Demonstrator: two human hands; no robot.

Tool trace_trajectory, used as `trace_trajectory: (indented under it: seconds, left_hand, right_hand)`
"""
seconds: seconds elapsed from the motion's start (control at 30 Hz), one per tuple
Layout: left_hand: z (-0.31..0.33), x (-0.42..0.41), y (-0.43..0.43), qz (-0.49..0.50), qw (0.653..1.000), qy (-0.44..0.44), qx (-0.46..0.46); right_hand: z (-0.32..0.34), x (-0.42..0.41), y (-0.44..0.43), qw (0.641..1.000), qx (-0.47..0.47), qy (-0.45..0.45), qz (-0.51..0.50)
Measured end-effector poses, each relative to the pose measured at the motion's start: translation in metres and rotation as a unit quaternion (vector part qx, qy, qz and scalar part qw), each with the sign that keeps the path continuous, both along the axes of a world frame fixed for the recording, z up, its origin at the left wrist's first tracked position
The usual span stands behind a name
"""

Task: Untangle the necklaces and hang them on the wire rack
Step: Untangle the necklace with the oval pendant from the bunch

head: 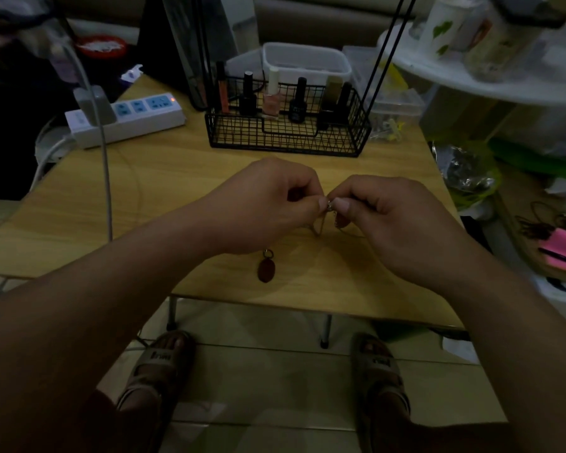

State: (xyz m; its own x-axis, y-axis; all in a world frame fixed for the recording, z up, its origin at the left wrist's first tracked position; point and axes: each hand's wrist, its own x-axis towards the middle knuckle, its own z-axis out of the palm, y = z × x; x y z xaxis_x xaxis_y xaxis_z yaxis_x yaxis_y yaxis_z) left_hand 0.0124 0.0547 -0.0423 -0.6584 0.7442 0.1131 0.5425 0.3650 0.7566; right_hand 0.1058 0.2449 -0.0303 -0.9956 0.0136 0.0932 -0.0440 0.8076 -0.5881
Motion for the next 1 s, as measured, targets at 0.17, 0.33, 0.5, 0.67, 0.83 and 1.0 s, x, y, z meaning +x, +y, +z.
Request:
trace_trajectory:
  seconds: [0.17,0.33,0.5,0.67,0.83,1.0]
  left_hand:
    - [0.002,0.0,0.003,0.021,0.998,-0.046,0.035]
    - [0.001,0.0,0.005,0.06,0.989,-0.111,0.08]
    - [0.0,0.002,0.006,0.067,0.991,-0.09,0.078]
    - [-0.002,0.003,0.009,0.077,0.992,-0.064,0.072]
    - [-0.007,0.004,0.01,0.077,0.995,-0.027,0.049]
    - [-0.01,0.002,0.01,0.088,0.995,-0.012,0.035]
  right_hand:
    - [0.001,-0.001,-0.003,0.998,-0.058,0.016,-0.011]
    - [0.002,0.001,-0.005,0.988,-0.146,0.044,-0.03]
    - [-0.005,0.005,-0.01,0.994,-0.047,0.089,-0.052]
    - [-0.008,0.002,-0.014,0.991,0.045,0.111,-0.05]
    - [-0.008,-0.002,-0.021,0.984,0.146,0.096,-0.043]
    - [-0.005,-0.003,-0.027,0.98,0.169,0.098,-0.036]
